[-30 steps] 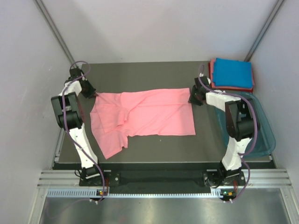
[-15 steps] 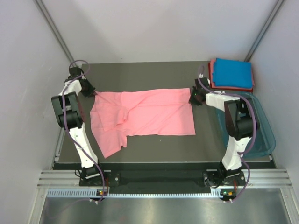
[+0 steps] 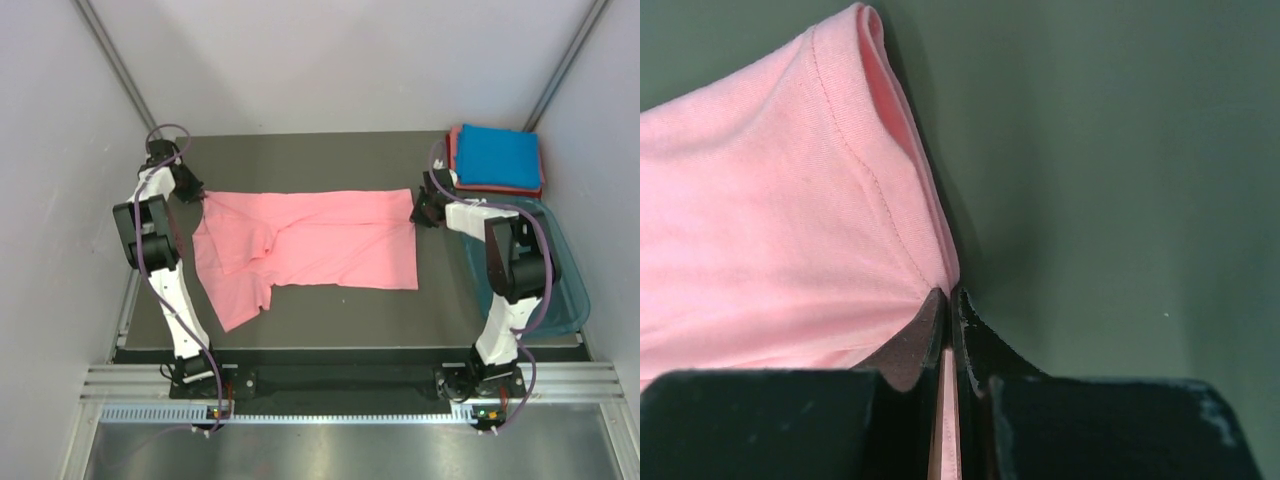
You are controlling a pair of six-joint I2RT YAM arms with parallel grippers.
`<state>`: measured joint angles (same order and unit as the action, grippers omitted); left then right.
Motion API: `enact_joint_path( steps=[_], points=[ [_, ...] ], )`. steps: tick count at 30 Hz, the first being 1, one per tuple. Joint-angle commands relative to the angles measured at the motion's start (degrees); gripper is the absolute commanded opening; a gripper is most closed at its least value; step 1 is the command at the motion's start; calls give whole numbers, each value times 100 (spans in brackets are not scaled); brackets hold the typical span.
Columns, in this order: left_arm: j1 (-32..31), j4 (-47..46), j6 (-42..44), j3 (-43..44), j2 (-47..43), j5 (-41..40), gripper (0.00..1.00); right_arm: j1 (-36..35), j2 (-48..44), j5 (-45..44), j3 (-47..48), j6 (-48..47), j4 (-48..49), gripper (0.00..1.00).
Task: Fold and stack the t-shirts
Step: Fold the tshirt
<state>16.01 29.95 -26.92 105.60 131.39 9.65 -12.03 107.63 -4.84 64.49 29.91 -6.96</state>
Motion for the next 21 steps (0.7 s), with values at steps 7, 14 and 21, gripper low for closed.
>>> enact_joint_path(
  steps=[7,14,21],
  points=[
    [34,221,-42,303,-237,-68,27,140,-287,-17,-138,-64,-60,7],
    [34,362,-15,-188,-930,-402,38,149,-357,159,160,-170,-296,28],
    [-212,256,-51,-690,-1476,-192,38,157,-41,370,1090,-319,-718,36]
  ],
)
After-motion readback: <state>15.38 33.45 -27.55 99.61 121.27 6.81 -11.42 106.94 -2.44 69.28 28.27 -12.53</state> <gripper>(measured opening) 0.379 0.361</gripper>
